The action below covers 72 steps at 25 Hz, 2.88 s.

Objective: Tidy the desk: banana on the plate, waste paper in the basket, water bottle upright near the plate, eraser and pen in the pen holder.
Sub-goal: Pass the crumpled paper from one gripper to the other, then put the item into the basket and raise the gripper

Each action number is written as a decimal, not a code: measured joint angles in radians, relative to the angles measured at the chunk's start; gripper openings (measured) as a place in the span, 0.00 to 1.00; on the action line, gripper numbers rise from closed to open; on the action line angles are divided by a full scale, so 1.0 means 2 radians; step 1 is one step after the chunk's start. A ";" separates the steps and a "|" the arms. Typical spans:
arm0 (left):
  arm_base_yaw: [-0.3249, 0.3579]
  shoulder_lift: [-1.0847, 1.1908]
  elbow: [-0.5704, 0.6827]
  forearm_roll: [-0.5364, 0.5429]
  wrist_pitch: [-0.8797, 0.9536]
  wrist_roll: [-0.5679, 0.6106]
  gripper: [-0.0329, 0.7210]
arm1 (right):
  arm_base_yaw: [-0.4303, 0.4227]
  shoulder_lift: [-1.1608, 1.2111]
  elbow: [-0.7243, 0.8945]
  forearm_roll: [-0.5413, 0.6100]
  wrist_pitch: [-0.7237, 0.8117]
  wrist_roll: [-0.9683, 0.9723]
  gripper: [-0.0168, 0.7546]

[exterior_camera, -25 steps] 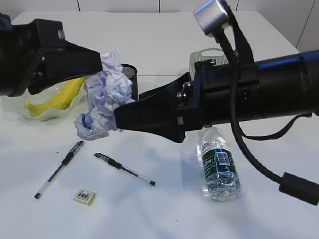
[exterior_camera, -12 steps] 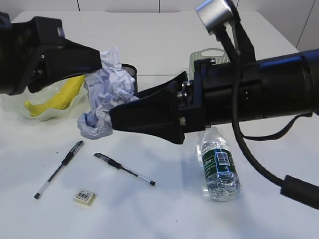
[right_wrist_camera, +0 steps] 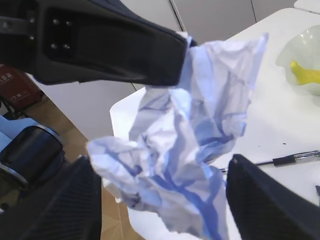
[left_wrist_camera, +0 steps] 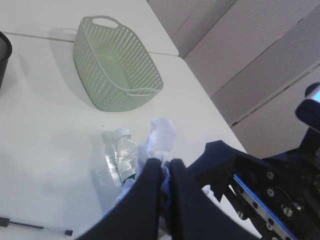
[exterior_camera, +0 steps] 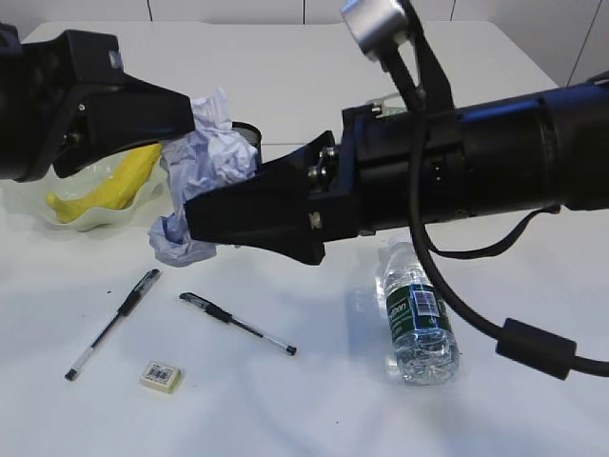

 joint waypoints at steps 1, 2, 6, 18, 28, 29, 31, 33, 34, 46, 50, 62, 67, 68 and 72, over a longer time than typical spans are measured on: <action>0.000 0.000 0.000 0.000 0.000 0.000 0.05 | 0.000 0.004 0.000 0.000 -0.001 0.000 0.80; 0.000 0.000 0.000 0.000 0.000 0.000 0.05 | 0.000 0.007 0.000 0.000 -0.002 0.000 0.79; 0.000 0.000 0.000 -0.002 -0.001 0.000 0.05 | 0.000 0.013 0.000 0.001 -0.004 0.000 0.69; 0.000 0.000 0.000 -0.002 -0.002 0.000 0.05 | 0.000 0.014 0.000 0.023 -0.003 0.000 0.11; 0.000 0.000 0.000 -0.002 -0.002 0.000 0.05 | 0.000 0.014 0.000 0.023 0.003 0.000 0.09; 0.000 0.000 0.000 -0.002 -0.002 0.000 0.06 | 0.000 0.014 0.000 0.023 0.003 0.000 0.09; 0.000 0.000 0.000 -0.002 -0.002 0.000 0.11 | 0.000 0.014 0.000 0.023 0.004 0.000 0.09; 0.000 0.000 0.000 -0.002 -0.002 0.000 0.19 | 0.000 0.014 0.000 0.023 0.004 0.000 0.09; 0.000 0.000 0.000 -0.002 -0.002 0.000 0.21 | 0.000 0.014 0.000 0.024 0.004 0.000 0.09; 0.000 0.000 0.000 0.013 -0.019 0.000 0.47 | 0.000 0.014 0.000 0.026 0.013 0.000 0.09; 0.001 0.000 0.000 0.059 -0.025 0.000 0.53 | 0.000 0.014 0.000 0.026 0.013 0.000 0.09; 0.186 0.001 0.000 0.205 0.136 0.001 0.50 | 0.029 0.014 0.000 0.027 0.017 0.006 0.09; 0.287 -0.004 0.000 0.228 0.211 0.001 0.49 | 0.029 0.014 0.000 0.027 0.017 0.017 0.09; 0.301 -0.010 0.000 0.228 0.216 0.001 0.49 | 0.029 0.014 0.000 0.026 0.017 0.019 0.09; 0.326 -0.047 0.000 0.235 0.222 0.001 0.49 | 0.029 0.014 0.000 0.026 0.017 0.023 0.09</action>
